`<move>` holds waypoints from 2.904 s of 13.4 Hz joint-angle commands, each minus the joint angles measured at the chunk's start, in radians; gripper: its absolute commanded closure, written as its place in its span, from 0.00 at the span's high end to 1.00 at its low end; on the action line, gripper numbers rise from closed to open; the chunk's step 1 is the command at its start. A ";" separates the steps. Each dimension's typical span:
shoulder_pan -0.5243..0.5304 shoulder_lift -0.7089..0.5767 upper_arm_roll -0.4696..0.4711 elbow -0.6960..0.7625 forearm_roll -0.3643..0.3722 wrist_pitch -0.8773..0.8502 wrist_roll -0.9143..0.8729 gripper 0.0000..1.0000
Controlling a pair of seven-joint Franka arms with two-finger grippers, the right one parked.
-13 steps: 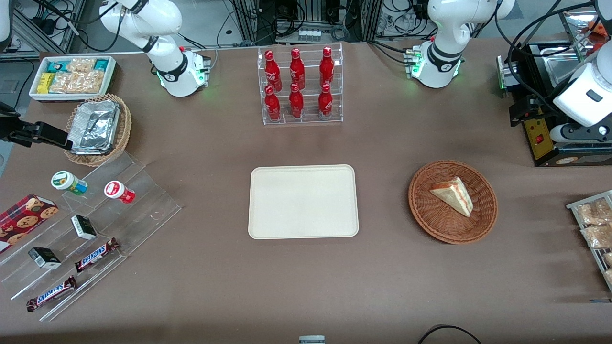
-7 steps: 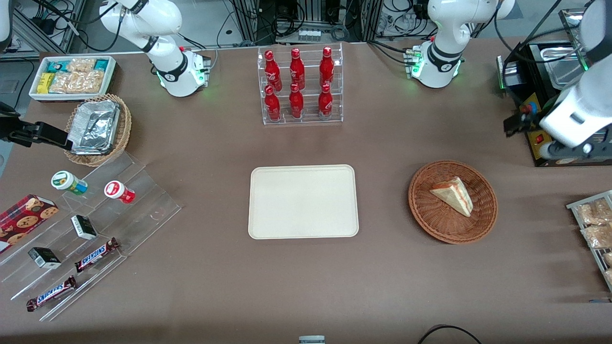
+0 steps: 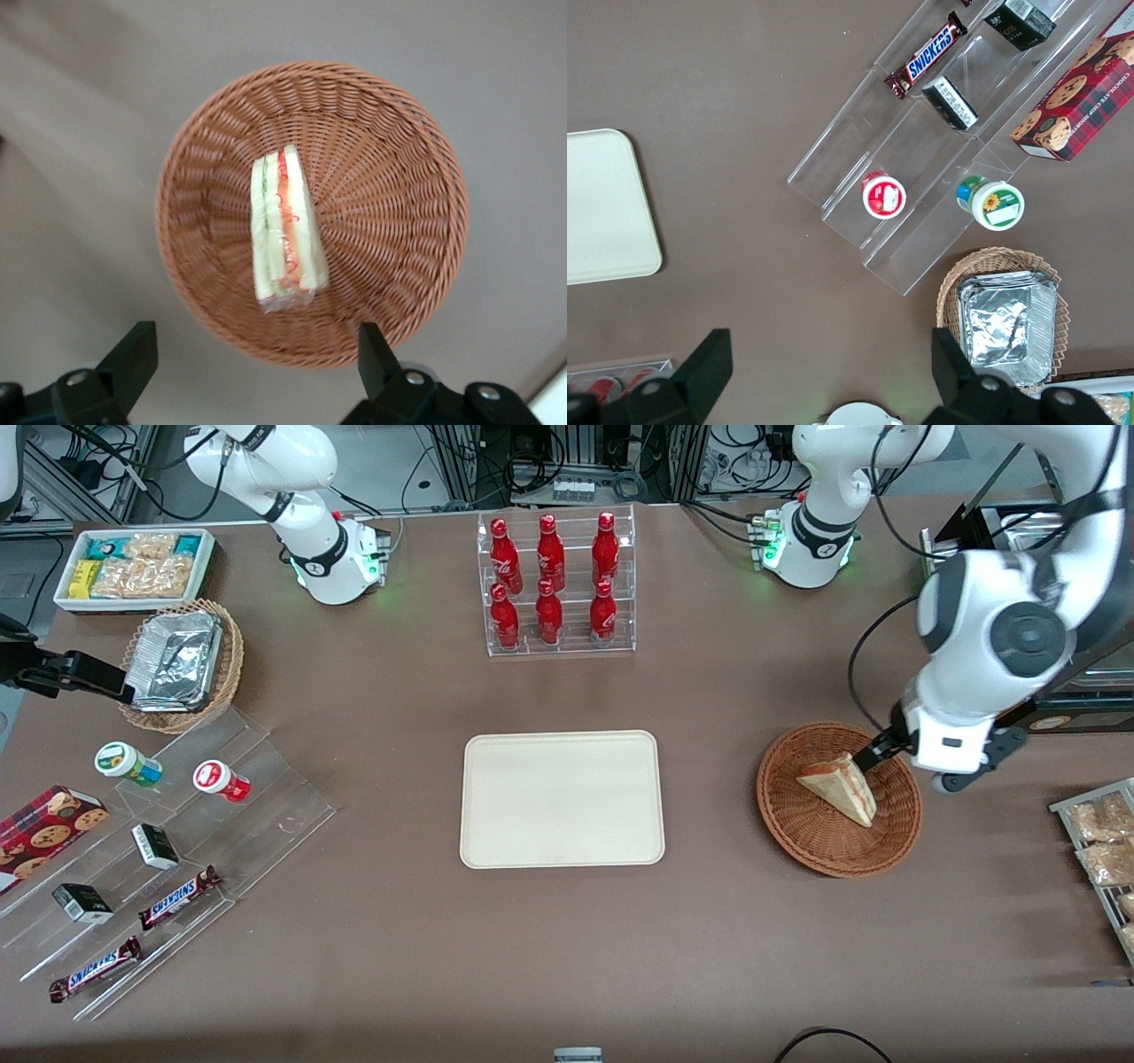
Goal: Place sandwich from basket to tray
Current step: 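Move the left gripper over the sandwich in the wicker basket, then lower the left gripper and close it on the sandwich wedge, then lift the sandwich and carry it over the cream tray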
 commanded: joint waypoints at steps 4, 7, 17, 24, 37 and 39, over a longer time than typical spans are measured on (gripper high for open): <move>0.001 -0.038 0.009 -0.214 0.010 0.306 -0.276 1.00; 0.006 0.011 0.009 -0.274 0.010 0.429 -0.278 1.00; 0.007 0.139 0.044 -0.293 0.009 0.609 -0.283 0.00; -0.078 -0.019 0.020 -0.134 0.035 0.161 -0.203 0.00; -0.699 0.299 0.003 0.552 0.012 -0.328 -0.201 0.00; -0.742 0.416 0.004 0.606 0.013 -0.233 -0.215 0.00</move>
